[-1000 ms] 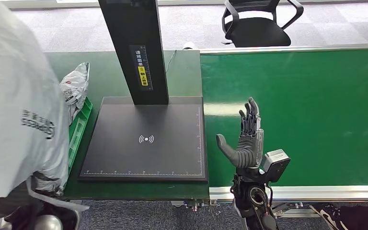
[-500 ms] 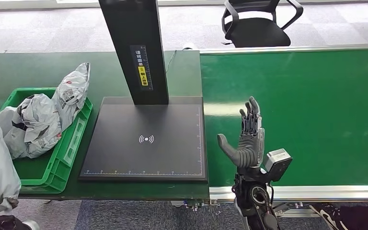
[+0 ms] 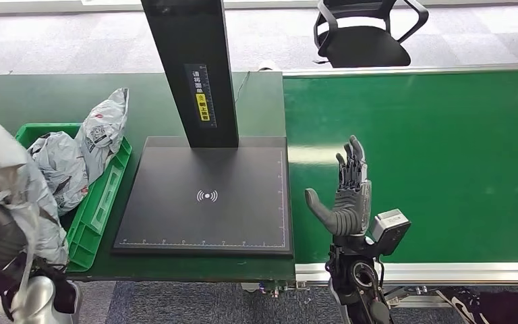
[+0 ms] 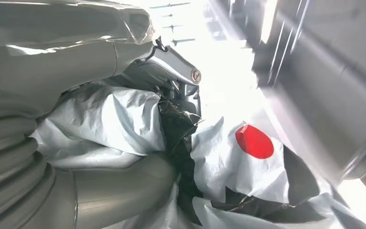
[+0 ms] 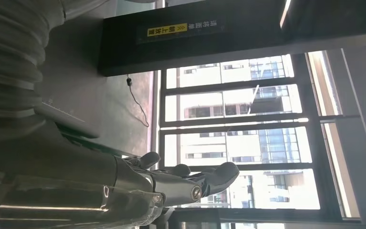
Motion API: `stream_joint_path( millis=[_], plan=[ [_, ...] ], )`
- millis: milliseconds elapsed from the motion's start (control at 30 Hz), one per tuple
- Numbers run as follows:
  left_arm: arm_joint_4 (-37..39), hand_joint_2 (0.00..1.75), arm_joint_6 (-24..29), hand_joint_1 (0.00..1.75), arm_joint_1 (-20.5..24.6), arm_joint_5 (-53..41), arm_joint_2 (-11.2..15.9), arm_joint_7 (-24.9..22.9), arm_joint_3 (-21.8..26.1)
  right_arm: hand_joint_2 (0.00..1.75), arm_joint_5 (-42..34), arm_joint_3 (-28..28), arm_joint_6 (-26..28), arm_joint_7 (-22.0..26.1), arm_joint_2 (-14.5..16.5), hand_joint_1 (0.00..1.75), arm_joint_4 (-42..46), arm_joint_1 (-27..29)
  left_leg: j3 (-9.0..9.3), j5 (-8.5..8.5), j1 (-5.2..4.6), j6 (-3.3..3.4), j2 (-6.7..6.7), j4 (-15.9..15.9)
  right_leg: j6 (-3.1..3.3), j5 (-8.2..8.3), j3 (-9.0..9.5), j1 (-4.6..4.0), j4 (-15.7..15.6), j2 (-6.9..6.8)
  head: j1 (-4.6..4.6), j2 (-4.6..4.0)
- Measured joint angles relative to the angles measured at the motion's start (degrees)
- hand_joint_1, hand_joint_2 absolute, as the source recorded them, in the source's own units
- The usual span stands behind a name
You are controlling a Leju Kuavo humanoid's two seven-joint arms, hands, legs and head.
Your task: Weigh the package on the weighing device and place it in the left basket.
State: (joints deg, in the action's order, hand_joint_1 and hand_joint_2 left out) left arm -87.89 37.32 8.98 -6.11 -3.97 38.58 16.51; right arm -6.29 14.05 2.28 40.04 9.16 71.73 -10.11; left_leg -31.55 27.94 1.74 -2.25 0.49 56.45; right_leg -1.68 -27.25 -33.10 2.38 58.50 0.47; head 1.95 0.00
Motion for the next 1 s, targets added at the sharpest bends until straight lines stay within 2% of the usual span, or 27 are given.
stream_joint_path(
  millis=[100,233,367,400,467,533,700,767,867,1000],
  plan=[
    [8.25,1.75,0.2,1.41,3.96,-0.58,1.99,0.0,-0.02,1.75,-0.01,0.04,-0.01,0.0,0.04,0.0,-0.02,0.0,0.02,-0.04,0.01,-0.02,0.15,0.0,0.03,0.04,-0.01,-0.01,0.02,0.08,0.0,0.0],
    [16.03,1.75,0.34,1.59,7.45,-1.81,3.64,-0.01,-0.07,1.75,-0.1,0.05,-0.05,0.0,0.04,0.0,-0.1,-0.01,0.0,-0.05,-0.01,-0.01,0.07,0.0,0.03,0.04,-0.02,0.0,0.02,0.07,0.02,0.0],
    [26.8,1.75,0.33,1.58,13.28,-4.06,6.07,-0.02,0.22,1.75,-0.16,0.13,-0.23,0.0,0.08,0.0,-0.25,0.0,-0.02,-0.05,0.0,-0.01,0.03,0.01,0.03,0.04,-0.02,0.0,0.02,0.05,0.01,0.0],
    [29.37,1.75,0.37,1.5,14.91,-4.46,6.77,-0.02,0.35,1.75,-0.15,0.15,-0.26,0.0,0.11,0.0,-0.25,0.01,-0.02,-0.06,0.0,-0.02,0.04,0.0,0.03,0.04,-0.02,-0.01,0.03,0.06,0.01,0.0],
    [34.17,1.75,0.47,0.7,18.05,-5.47,8.07,-0.1,0.57,1.75,-0.11,0.19,-0.37,0.0,0.19,0.0,-0.28,0.03,-0.01,-0.08,0.01,-0.01,0.04,0.0,0.04,0.04,-0.02,-0.02,0.04,0.06,0.01,0.0],
    [38.54,1.75,0.56,0.0,20.79,-6.96,9.13,-0.52,0.66,1.75,-0.07,0.23,-0.55,0.0,0.23,0.0,-0.32,0.05,0.0,-0.09,0.01,0.0,0.04,0.0,0.04,0.04,-0.02,-0.02,0.05,0.06,0.01,0.0],
    [47.84,1.75,-2.34,0.0,26.71,-9.69,11.44,-4.11,0.51,1.75,0.0,0.39,-1.08,0.0,0.28,0.0,-0.63,0.04,0.0,-0.1,0.01,0.0,0.07,0.0,0.05,0.06,0.0,-0.02,0.06,0.07,0.01,0.0],
    [49.44,1.75,-4.46,0.0,27.82,-7.44,12.13,-2.9,0.92,1.75,0.05,0.37,-1.13,0.0,0.29,0.0,-0.74,0.04,0.02,-0.1,0.01,0.0,0.11,0.0,0.05,0.06,0.01,-0.02,0.06,0.08,0.01,0.0],
    [47.79,1.75,-7.73,0.0,26.89,-1.44,12.24,-0.26,2.32,1.75,0.18,0.33,-1.14,0.0,0.33,0.0,-0.79,0.05,0.07,-0.08,0.01,-0.01,0.2,-0.01,0.05,0.06,0.02,-0.02,0.06,0.15,0.0,0.0],
    [41.56,1.75,-9.38,0.0,23.3,2.23,11.28,0.0,3.48,1.75,0.28,0.25,-1.12,0.0,0.36,0.0,-0.79,0.07,0.1,-0.06,0.01,-0.03,0.26,-0.01,0.06,0.06,0.01,-0.02,0.05,0.25,0.01,0.0]
  ],
)
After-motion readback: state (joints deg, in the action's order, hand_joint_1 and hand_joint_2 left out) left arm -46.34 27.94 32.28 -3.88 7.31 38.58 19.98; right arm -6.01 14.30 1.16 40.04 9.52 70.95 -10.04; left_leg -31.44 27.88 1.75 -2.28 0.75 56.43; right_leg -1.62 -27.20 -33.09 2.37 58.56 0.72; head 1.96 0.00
